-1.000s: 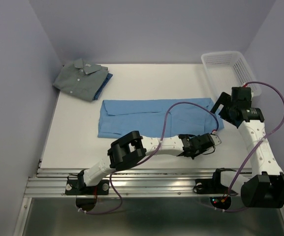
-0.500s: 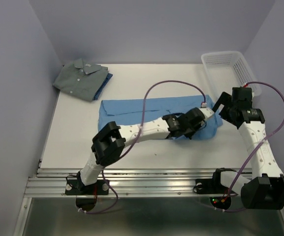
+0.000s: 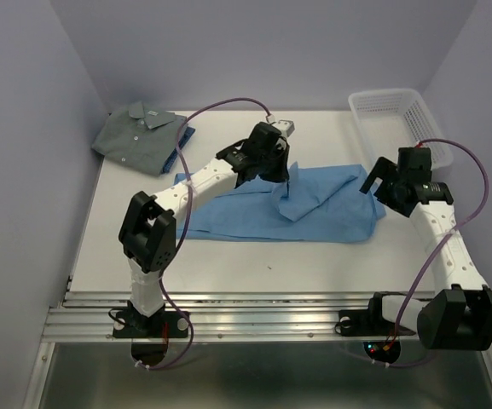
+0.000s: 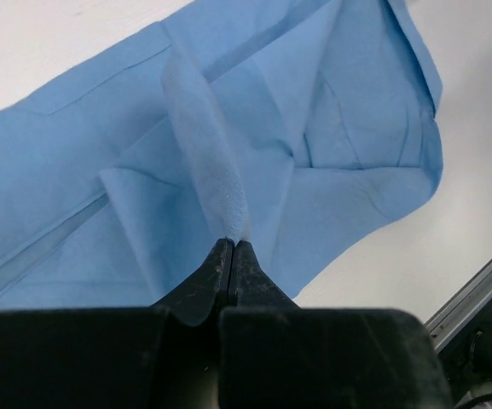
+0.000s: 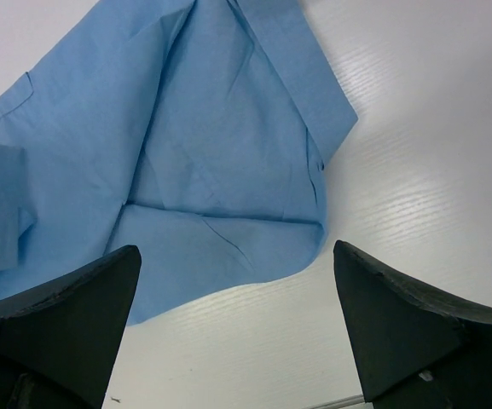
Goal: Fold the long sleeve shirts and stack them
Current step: Fold the shirt
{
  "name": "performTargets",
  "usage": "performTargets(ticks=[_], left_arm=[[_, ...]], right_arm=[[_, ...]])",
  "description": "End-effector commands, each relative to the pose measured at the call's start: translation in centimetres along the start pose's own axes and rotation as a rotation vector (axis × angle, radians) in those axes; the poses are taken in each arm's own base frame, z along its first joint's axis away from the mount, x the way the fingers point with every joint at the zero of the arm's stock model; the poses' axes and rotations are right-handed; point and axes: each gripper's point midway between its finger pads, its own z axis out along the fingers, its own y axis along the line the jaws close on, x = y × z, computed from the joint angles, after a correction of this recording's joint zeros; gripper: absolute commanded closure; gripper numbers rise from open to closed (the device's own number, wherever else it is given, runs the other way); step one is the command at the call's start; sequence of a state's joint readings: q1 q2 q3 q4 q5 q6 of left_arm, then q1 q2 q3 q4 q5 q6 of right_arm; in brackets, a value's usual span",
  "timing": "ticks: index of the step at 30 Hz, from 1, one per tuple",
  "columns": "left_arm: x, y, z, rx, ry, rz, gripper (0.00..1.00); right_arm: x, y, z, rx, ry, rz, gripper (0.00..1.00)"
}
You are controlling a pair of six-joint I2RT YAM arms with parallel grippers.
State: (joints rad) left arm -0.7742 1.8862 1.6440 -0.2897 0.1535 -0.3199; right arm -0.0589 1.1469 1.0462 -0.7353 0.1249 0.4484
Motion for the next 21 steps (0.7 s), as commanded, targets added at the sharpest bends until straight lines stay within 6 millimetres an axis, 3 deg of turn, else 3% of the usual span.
performTargets(ticks=[1, 10, 17, 21], left_arm=[[-0.8, 2.6, -1.0, -0.023, 0.001, -0.148, 1.00], [1.1, 9.2, -0.7, -0.160, -0.008, -0.323, 1.00], [3.5, 12.7, -0.9, -0.260, -0.015, -0.379, 1.00], [4.3, 13.5, -1.3, -0.282, -0.037, -0.388, 1.00]], right_arm=[[-2.5, 1.8, 0.2, -0.065, -0.055, 0.001, 0.00], [-2.1, 2.0, 2.5, -0.052, -0.006, -0.020, 0.00], [-2.1, 2.4, 3.2, -0.065, 0.005, -0.027, 0.00], [-1.9, 2.5, 3.4, -0.074, 0.010, -0.033, 0.00]])
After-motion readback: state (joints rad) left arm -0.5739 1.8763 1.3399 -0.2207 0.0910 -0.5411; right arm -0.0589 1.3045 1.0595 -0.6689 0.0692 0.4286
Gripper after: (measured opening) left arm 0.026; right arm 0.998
